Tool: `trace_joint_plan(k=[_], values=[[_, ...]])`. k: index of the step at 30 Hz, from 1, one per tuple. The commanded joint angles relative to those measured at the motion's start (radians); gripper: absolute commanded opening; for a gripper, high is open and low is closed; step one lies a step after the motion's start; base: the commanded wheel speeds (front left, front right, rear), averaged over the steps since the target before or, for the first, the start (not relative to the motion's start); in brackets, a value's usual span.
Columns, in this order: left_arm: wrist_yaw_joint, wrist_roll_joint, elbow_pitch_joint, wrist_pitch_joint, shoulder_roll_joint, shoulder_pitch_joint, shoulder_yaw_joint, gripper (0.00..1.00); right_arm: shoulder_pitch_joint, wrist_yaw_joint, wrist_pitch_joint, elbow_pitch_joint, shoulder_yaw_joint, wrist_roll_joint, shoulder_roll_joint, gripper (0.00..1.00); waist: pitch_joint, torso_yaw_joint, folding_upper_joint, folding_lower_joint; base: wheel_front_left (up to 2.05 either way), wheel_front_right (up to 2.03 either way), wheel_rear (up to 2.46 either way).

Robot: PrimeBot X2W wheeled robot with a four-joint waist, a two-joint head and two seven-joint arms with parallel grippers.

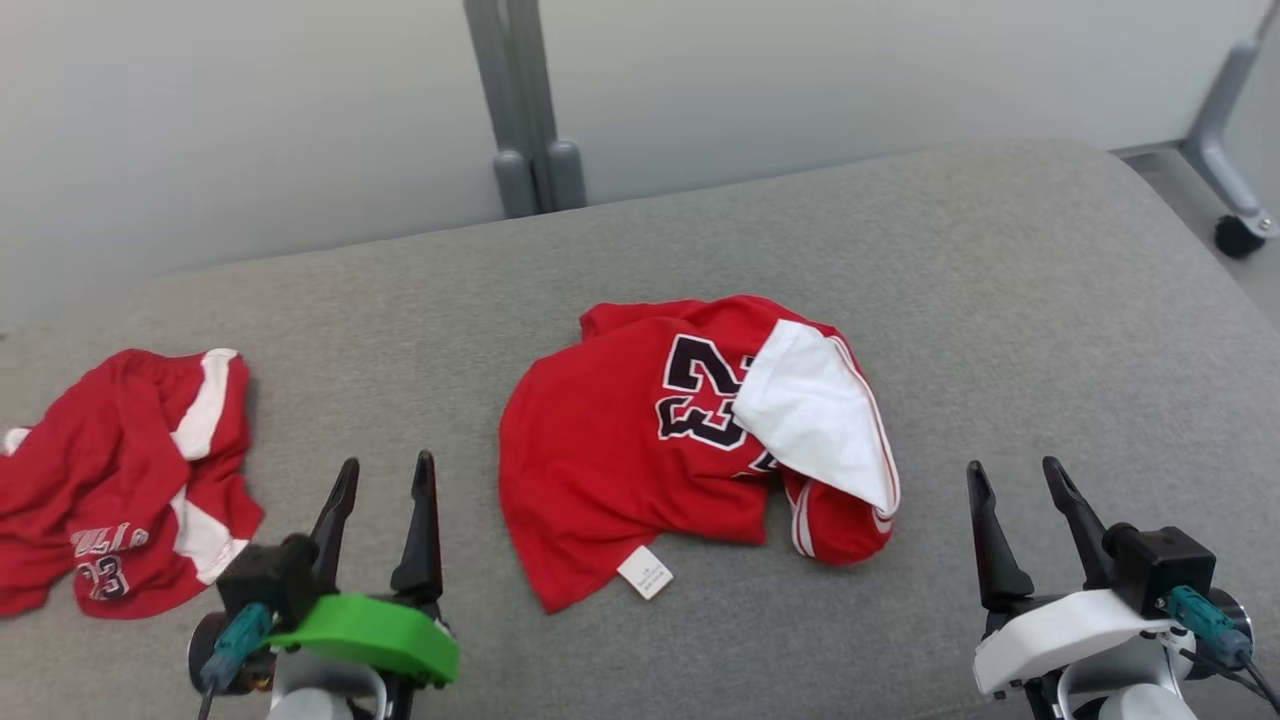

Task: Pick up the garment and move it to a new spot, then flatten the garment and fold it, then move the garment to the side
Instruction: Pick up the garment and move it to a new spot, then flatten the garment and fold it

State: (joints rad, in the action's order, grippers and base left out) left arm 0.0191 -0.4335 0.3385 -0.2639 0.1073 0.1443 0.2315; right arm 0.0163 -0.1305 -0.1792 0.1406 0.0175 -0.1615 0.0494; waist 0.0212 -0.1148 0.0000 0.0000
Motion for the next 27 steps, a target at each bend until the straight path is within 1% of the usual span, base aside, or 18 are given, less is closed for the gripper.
trace_joint_plan(k=[1,6,11,16,23,25,27], values=[[0.008,0.019,-0.029,-0.001,-0.004,-0.047,-0.027,1.0,0.009,0.0,-0.009,0.01,-0.005,0.01,0.002,1.0,0.073,0.096,0.0,0.0,0.0,0.0,0.0],[0.043,0.072,-0.083,-0.001,-0.015,-0.154,-0.109,1.0,0.013,0.0,-0.026,0.048,-0.006,0.004,0.002,1.0,0.082,0.11,0.0,0.0,0.0,0.0,0.0],[0.066,0.117,-0.084,-0.001,-0.024,-0.209,-0.157,1.0,0.018,0.0,-0.038,0.087,-0.001,0.01,0.002,1.0,0.086,0.117,0.0,0.0,0.0,0.0,0.0],[0.08,0.133,-0.068,-0.001,-0.037,-0.217,-0.186,1.0,0.015,0.0,-0.043,0.104,-0.002,0.016,0.002,1.0,0.083,0.118,0.0,0.0,0.0,0.0,0.0],[0.095,0.15,-0.056,-0.001,-0.048,-0.196,-0.203,1.0,0.0,0.0,-0.038,0.108,-0.002,0.017,0.002,1.0,0.08,0.118,0.0,0.0,0.0,0.0,0.0],[0.095,0.152,-0.057,-0.001,-0.05,-0.19,-0.205,1.0,-0.012,0.0,-0.025,0.1,-0.007,0.015,0.002,1.0,0.078,0.118,0.0,0.0,0.0,0.0,0.0],[0.098,0.155,-0.062,-0.001,-0.052,-0.187,-0.206,1.0,-0.035,0.0,0.014,0.101,-0.013,0.02,0.002,1.0,0.071,0.117,0.0,0.0,0.0,0.0,0.0]])
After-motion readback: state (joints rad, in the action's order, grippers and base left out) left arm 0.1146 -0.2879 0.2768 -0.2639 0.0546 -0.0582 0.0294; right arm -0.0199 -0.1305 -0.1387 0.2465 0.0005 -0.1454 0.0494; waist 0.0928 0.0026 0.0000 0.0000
